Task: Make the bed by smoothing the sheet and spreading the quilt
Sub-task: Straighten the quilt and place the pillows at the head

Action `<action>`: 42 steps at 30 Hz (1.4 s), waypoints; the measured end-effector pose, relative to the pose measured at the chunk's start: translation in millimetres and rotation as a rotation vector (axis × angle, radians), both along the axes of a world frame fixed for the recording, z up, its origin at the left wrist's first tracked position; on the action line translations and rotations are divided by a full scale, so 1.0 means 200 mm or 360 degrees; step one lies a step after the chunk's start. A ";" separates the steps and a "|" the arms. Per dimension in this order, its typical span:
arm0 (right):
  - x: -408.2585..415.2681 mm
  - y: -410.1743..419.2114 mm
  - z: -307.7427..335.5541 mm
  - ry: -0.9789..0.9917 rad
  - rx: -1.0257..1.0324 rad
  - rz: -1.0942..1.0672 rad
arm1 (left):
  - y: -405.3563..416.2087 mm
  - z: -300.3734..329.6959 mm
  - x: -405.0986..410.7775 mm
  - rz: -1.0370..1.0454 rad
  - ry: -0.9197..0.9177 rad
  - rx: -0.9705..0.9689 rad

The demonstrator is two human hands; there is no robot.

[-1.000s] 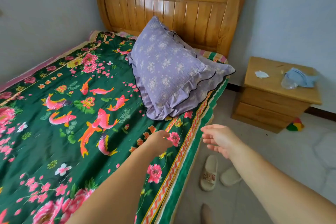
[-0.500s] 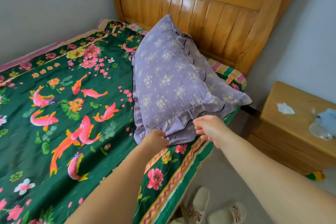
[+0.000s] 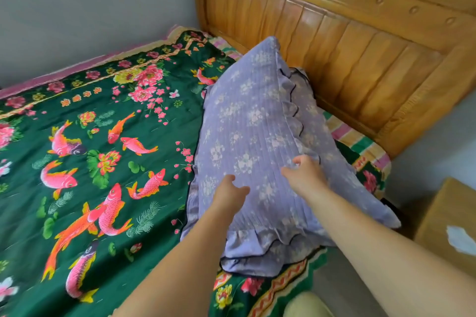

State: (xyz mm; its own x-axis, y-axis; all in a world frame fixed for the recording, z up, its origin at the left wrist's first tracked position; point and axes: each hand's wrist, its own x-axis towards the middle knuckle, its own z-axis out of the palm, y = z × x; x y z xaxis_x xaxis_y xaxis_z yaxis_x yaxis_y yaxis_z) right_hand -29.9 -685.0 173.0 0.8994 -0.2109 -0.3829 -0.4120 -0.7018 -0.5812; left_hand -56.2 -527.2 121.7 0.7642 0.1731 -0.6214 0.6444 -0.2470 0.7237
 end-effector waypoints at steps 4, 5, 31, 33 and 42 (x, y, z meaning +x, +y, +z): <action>0.23 -0.02 -0.08 0.0019 -0.0099 -0.0002 | -0.02 -0.01 0.09 0.0107 0.0016 -0.0014; 0.31 -0.03 -0.11 0.0042 -0.0099 0.0010 | -0.03 -0.01 0.13 0.0133 0.0006 0.0009; 1.21 -0.78 -0.93 0.0522 -0.0083 -0.0193 | -0.56 -0.16 1.06 0.0238 0.0324 0.0872; 1.26 -0.79 -0.95 0.0554 -0.0059 -0.0202 | -0.57 -0.20 1.09 0.0209 0.0350 0.0965; 1.30 -0.60 -0.79 0.0284 0.0226 -0.0278 | -0.45 -0.26 1.10 0.0385 0.0048 0.1045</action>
